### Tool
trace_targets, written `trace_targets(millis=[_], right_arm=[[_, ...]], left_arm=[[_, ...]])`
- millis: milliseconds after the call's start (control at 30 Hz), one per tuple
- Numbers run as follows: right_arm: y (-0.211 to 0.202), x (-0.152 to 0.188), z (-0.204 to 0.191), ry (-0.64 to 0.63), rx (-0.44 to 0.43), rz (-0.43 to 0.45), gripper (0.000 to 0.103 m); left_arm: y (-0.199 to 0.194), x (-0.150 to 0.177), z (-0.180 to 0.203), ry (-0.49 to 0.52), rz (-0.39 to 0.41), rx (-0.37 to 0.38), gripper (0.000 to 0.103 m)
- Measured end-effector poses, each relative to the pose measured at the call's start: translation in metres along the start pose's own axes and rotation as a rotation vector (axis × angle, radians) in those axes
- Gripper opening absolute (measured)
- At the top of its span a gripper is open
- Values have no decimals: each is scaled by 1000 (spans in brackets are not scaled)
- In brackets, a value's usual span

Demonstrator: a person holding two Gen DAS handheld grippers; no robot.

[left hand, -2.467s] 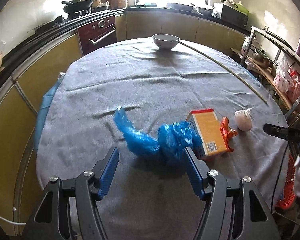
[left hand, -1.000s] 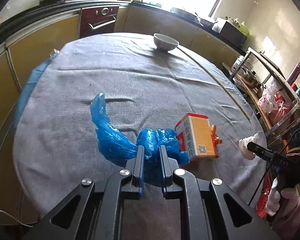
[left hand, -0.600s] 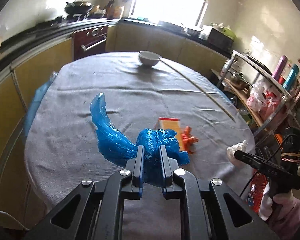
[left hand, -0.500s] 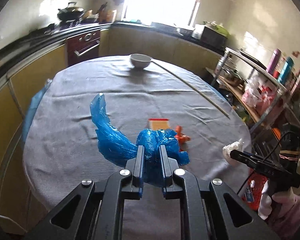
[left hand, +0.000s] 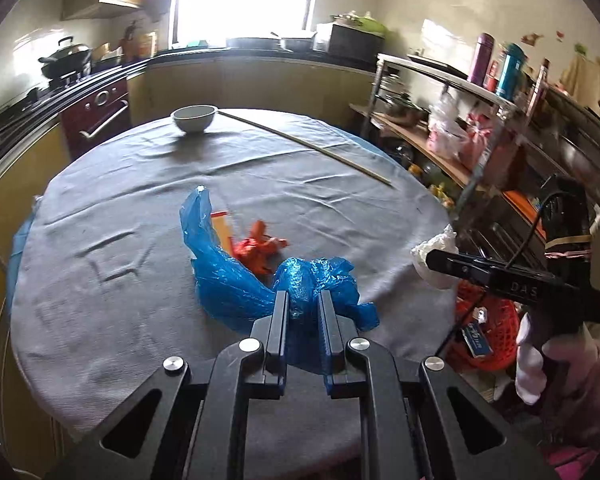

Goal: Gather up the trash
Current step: 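Carry the white bag and blue bag over the red basket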

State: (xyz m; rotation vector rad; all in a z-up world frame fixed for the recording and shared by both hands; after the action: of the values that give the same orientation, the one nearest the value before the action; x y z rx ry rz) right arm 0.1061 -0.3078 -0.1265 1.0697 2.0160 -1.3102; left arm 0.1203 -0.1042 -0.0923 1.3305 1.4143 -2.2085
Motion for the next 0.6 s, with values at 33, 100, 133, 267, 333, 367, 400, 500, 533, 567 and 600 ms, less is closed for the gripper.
trace_targets(millis=[33, 100, 133, 267, 333, 367, 400, 500, 533, 567, 600], right_arm=[[-2, 1, 4, 6, 6, 3, 40], [-8, 3, 11, 18, 17, 9, 40], [-10, 4, 15, 26, 22, 12, 40], [-17, 5, 31, 51, 48, 25, 40], [-22, 5, 39, 69, 55, 33, 40], [-24, 5, 42, 78, 58, 38, 40], [-26, 5, 45, 84, 61, 42, 40], [-32, 4, 52, 96, 68, 55, 40], [-34, 3, 54, 98, 71, 60, 40], [-36, 3, 56, 101, 73, 65, 40], [-38, 3, 57, 105, 73, 70, 40]], left_arm=[[0, -1, 4, 6, 1, 5, 14], [-2, -3, 10, 14, 5, 8, 14], [-3, -4, 12, 18, 6, 9, 14], [-3, -10, 22, 45, 13, 14, 14], [-4, -12, 27, 59, 18, 18, 14], [-4, -13, 29, 63, 19, 19, 14], [-3, -14, 32, 69, 19, 21, 14], [-2, -17, 42, 91, 19, 26, 14], [-2, -18, 45, 99, 20, 28, 14], [-1, -19, 48, 107, 20, 30, 14], [0, -20, 52, 115, 20, 33, 14]])
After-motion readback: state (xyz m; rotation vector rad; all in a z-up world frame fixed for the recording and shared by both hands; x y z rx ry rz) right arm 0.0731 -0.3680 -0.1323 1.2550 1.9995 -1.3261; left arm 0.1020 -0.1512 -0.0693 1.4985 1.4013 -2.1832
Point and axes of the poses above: each gripper's, at about its wrist camera, not at the fingertips, and y roughly the way its jaws point, z to its right, x to its underside, the point moved 6 cm from there along y, roughly the way its jaws point, and after that the axes turned 5 degrees about z, right-handed, at the moved point
